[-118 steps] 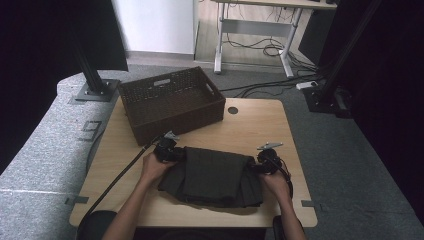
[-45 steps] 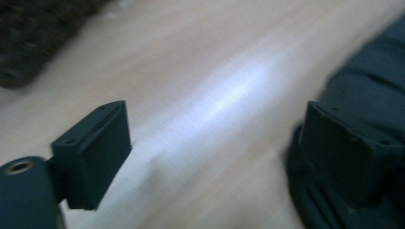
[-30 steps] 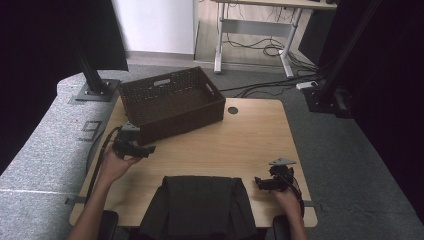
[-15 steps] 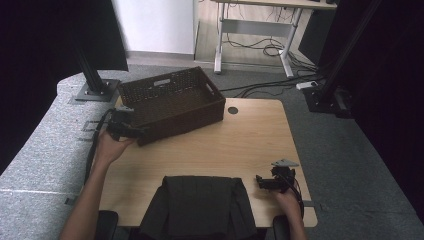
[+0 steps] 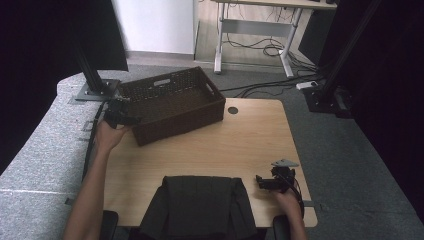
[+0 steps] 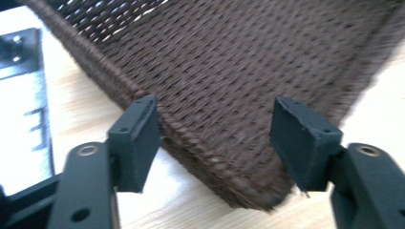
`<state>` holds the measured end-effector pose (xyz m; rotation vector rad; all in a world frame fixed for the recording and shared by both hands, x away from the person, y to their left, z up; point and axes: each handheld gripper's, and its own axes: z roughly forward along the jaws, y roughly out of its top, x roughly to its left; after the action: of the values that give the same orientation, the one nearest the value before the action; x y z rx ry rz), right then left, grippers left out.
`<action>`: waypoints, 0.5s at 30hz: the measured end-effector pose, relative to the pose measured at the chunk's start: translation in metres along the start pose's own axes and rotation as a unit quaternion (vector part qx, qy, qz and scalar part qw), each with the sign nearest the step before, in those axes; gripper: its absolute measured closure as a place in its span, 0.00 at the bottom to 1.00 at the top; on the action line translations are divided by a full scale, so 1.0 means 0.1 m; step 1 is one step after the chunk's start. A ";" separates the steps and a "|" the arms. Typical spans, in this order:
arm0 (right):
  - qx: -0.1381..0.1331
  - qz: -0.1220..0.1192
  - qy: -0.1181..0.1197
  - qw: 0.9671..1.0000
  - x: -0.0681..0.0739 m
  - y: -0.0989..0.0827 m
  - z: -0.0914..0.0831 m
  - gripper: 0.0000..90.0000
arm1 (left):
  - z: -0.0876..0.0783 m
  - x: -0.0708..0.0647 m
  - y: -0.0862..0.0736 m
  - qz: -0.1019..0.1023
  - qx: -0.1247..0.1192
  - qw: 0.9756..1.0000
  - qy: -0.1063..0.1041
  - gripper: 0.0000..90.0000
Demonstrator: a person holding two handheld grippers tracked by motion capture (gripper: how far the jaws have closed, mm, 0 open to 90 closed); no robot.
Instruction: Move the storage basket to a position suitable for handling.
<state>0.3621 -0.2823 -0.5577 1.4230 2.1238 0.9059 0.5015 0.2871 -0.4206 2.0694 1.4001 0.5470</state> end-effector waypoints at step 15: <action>0.000 -0.001 0.001 1.000 0.00 0.00 0.00 0.00 | 0.09 0.14 -0.11 -0.058 -0.007 0.998 0.004 0.61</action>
<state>0.3620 -0.2822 -0.5577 1.4206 2.1264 0.9072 0.5047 0.3010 -0.4349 1.9623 1.5063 0.5145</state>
